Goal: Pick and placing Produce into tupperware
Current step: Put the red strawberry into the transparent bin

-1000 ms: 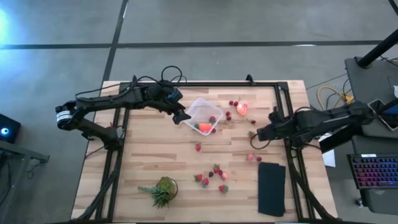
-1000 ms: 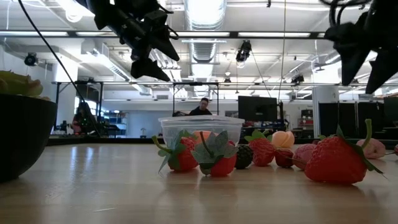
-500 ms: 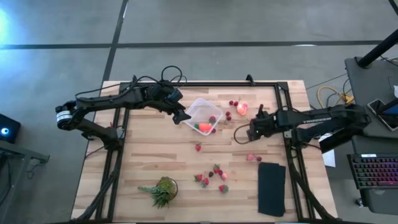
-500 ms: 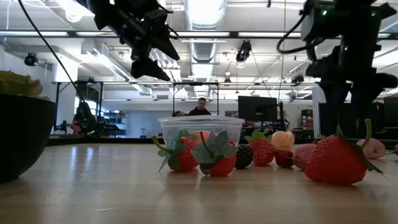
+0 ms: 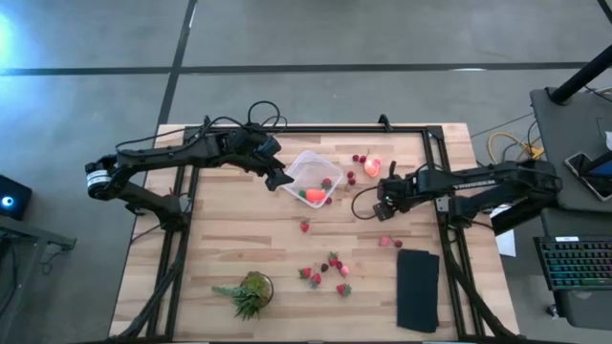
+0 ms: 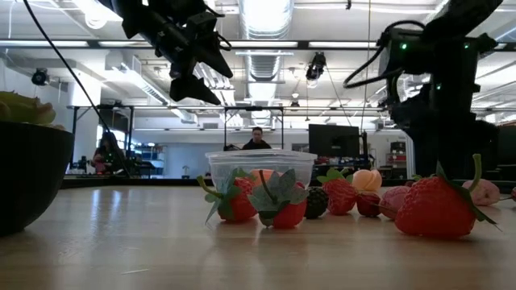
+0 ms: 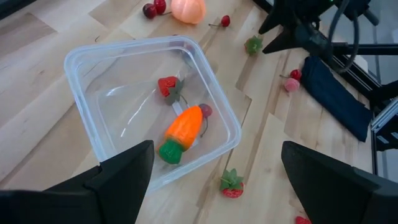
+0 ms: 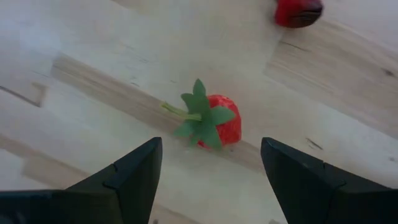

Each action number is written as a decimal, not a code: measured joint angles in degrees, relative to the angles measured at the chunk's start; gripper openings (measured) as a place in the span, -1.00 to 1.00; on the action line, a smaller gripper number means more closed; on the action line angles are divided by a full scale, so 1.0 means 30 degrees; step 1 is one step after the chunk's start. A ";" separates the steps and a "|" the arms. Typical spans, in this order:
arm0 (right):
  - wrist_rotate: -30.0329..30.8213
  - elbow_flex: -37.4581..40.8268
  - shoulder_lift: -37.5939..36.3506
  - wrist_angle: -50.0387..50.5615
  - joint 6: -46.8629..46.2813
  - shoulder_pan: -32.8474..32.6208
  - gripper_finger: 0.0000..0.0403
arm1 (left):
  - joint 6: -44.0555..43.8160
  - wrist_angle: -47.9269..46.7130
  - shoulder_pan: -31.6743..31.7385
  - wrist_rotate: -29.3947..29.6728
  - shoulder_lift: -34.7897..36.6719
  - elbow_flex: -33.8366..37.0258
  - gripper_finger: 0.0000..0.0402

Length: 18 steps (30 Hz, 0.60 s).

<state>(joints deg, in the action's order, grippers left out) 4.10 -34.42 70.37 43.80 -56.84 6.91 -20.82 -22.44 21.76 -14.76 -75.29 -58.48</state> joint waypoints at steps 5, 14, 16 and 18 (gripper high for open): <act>0.0001 -0.0052 0.1789 -0.0281 0.1065 0.0002 0.32 | -0.0235 0.0003 0.0000 0.0000 0.0000 0.0000 0.69; 0.0154 -0.0433 0.3417 -0.1448 0.1974 0.0002 0.28 | -0.0466 0.0002 0.0000 0.0000 0.0000 0.0007 0.69; 0.0166 -0.0516 0.3582 -0.1482 0.2118 0.0002 0.25 | -0.0473 0.0007 0.0000 0.0000 0.0000 0.0007 0.69; 0.0201 -0.0559 0.3680 -0.1508 0.2197 0.0002 0.22 | -0.0474 0.0006 0.0000 0.0000 0.0000 0.0007 0.69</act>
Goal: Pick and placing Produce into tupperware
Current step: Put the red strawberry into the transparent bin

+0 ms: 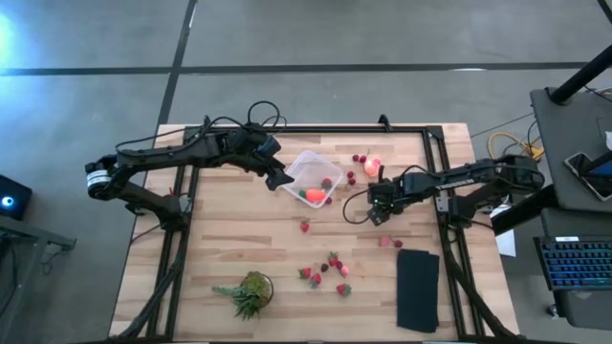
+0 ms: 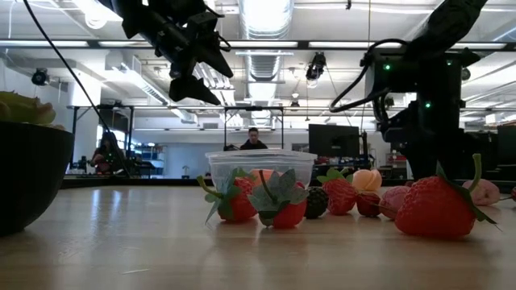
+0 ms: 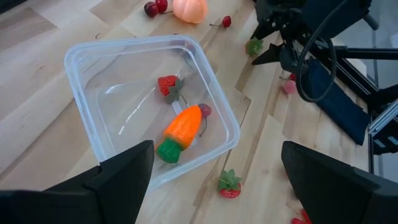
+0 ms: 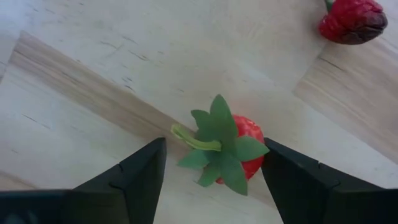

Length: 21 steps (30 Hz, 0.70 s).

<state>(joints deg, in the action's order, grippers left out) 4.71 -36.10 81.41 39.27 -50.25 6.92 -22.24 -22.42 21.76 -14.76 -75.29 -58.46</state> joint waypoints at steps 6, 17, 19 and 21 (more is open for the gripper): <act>0.0376 0.0033 -0.0124 -0.0218 0.0038 0.0000 0.09 | -0.0053 0.0001 0.0000 0.0000 0.0000 0.0000 0.69; 0.0664 0.0027 -0.0124 -0.0321 -0.0090 0.0080 -0.29 | -0.0459 0.0030 0.0000 0.0007 0.0000 0.0015 0.69; 0.0655 0.0022 -0.0124 -0.0312 -0.0090 0.0080 -0.34 | -0.0459 0.0030 0.0000 0.0001 0.0000 0.0015 0.69; 0.0547 0.0022 -0.0142 -0.0324 -0.0100 0.0080 -0.35 | -0.0459 0.0030 0.0000 0.0006 0.0000 0.0015 0.69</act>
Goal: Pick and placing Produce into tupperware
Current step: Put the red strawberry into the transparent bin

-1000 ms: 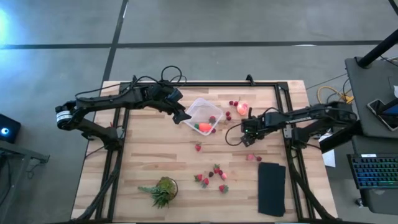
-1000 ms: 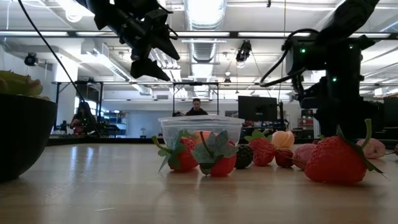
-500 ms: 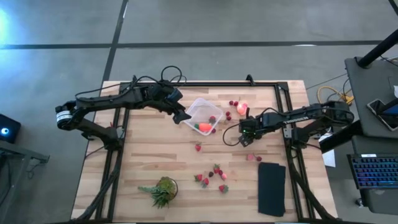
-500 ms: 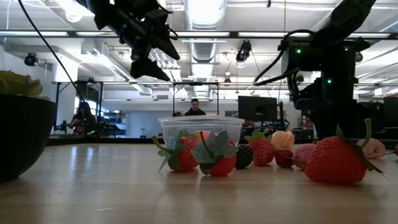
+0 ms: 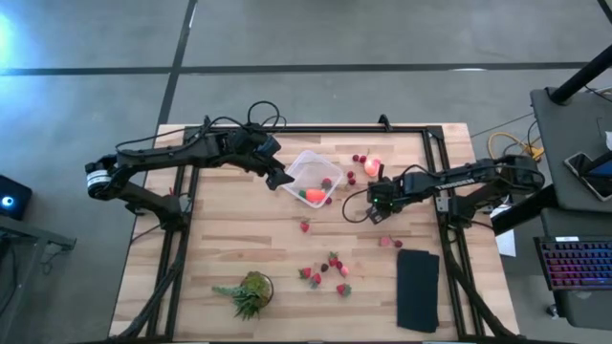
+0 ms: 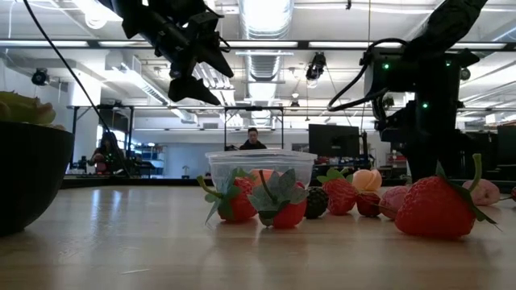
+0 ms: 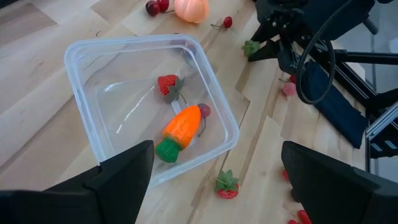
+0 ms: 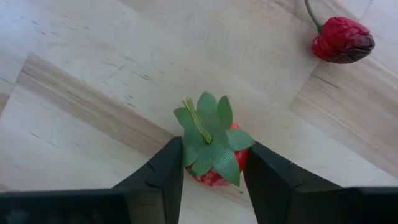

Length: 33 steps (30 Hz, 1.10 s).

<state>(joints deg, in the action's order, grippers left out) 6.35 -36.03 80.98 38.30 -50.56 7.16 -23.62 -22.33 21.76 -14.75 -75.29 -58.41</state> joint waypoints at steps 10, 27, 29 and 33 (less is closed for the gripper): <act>-0.0160 -0.3501 -0.1209 -0.0856 0.1009 0.0058 -0.30 | 0.0007 -0.0007 0.0000 0.0001 -0.0003 0.0007 0.69; -0.2255 -1.4983 0.7027 -0.1235 0.8000 0.2703 -0.29 | 0.0173 -0.1809 -0.0009 0.1410 0.3280 0.0490 0.69; -0.2236 -1.5792 0.7776 -0.0488 0.8058 0.2710 -0.29 | 0.0128 -0.1897 -0.0015 0.1769 0.4091 0.0925 0.69; -0.2080 -1.6436 0.8662 0.1068 0.8508 0.2725 -0.19 | -0.0029 -0.1788 -0.0015 0.2110 0.5487 0.2231 0.69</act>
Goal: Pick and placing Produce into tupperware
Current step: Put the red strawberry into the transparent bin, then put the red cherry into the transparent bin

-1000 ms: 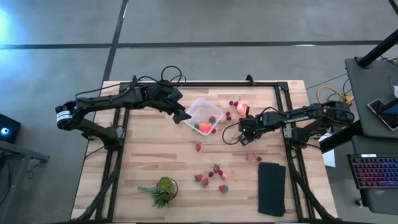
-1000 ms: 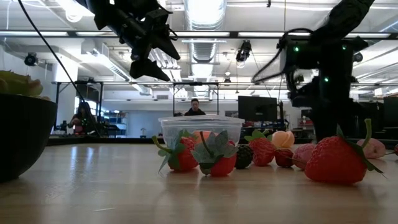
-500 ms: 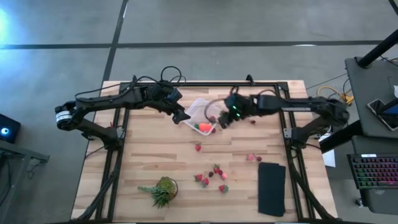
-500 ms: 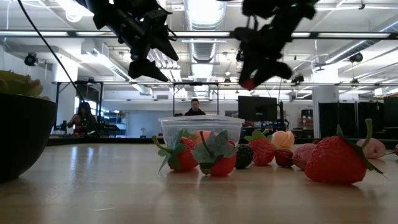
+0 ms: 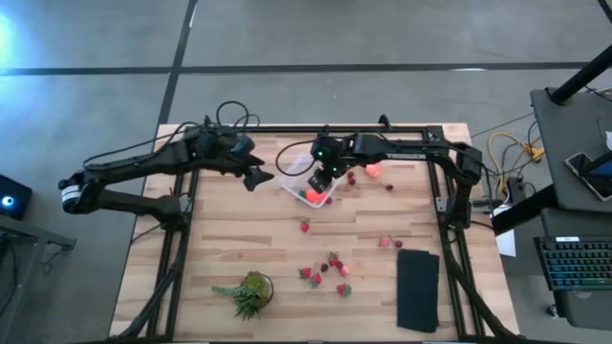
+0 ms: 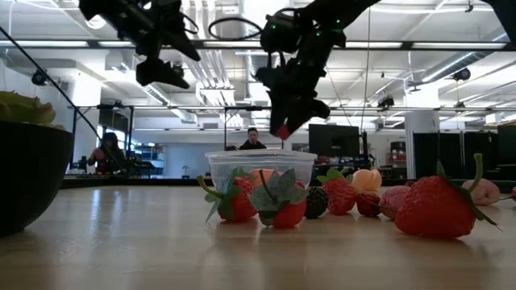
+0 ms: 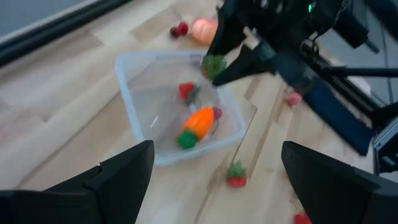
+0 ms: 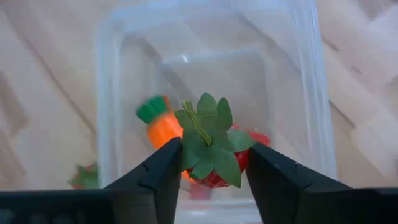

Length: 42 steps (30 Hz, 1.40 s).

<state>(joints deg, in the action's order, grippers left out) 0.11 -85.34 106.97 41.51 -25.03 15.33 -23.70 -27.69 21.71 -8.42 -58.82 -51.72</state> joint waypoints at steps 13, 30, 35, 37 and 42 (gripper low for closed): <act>0.1447 -0.0197 -0.1189 -0.0016 -0.0134 -0.0071 0.43 | -0.0884 0.0655 0.0015 0.0036 0.1627 0.3072 0.69; 0.3411 0.1098 -0.3876 0.4371 -0.0713 -0.1423 0.39 | -0.1466 0.3626 -0.0181 -0.1177 0.5289 0.8028 0.69; 0.3598 0.2044 -0.4701 0.4338 -0.1713 -0.1770 0.36 | -0.2376 0.5592 -0.0474 -0.1231 0.6515 0.9376 0.69; 0.4069 0.2681 -0.5061 0.4566 -0.2297 -0.1742 0.36 | -0.2893 0.5870 -0.0488 -0.1191 0.6814 0.9768 0.69; 0.4274 0.5150 -0.6399 0.5654 -0.3826 -0.0154 0.38 | -0.3681 0.6113 -0.0495 -0.1234 0.7037 1.0312 0.69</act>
<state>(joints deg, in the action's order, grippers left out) 12.93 -69.89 87.77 58.47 -36.51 14.87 -34.75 -9.35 20.23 -12.12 -37.71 -20.78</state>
